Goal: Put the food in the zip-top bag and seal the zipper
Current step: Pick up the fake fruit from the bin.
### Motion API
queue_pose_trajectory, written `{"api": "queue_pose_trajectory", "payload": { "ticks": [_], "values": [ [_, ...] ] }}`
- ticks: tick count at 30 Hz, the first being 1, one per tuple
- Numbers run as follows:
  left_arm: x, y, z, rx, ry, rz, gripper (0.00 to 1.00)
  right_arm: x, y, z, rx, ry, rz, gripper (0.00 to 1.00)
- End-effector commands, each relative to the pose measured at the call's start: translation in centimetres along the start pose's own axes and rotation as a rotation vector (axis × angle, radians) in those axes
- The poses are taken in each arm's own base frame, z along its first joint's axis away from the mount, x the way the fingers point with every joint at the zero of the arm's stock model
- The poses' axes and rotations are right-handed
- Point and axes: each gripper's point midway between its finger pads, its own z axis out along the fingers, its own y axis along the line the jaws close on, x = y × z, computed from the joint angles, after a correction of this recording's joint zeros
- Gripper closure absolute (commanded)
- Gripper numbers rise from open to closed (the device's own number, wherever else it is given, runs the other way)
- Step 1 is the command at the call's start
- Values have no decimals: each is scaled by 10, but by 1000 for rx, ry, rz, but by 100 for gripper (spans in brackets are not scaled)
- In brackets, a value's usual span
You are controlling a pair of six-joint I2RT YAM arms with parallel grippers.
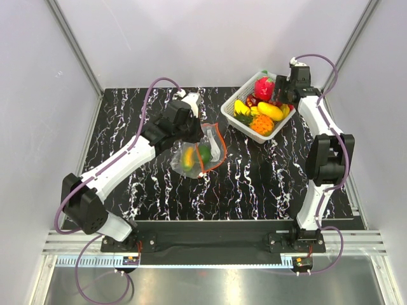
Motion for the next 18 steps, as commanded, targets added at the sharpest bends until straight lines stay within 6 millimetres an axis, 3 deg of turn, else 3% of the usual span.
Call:
{"api": "queue_pose_trajectory", "payload": {
  "ticks": [1,2,3,8,12,14,18],
  "values": [
    [-18,-11,-6,50,-68,22,96,-44,23,0,-115,-128,-1,17],
    [-18,-11,-6,53,-67,22,96,-46,23,1,-117,-132,0,4],
    [-18,-12,-7,55,-68,22,96,-48,25,2,-127,-137,-1,0],
    [-19,-15,-9,68,-74,25,96,-68,27,9,-123,-186,1,1],
    [-19,-15,-9,72,-76,27,96,-85,-1,19,15,-207,64,0],
    [-19,-16,-8,78,-77,25,96,-93,-33,24,49,-208,131,0],
    [-16,-18,-7,96,-68,23,96,-95,-41,35,32,-203,163,0]
  ]
}}
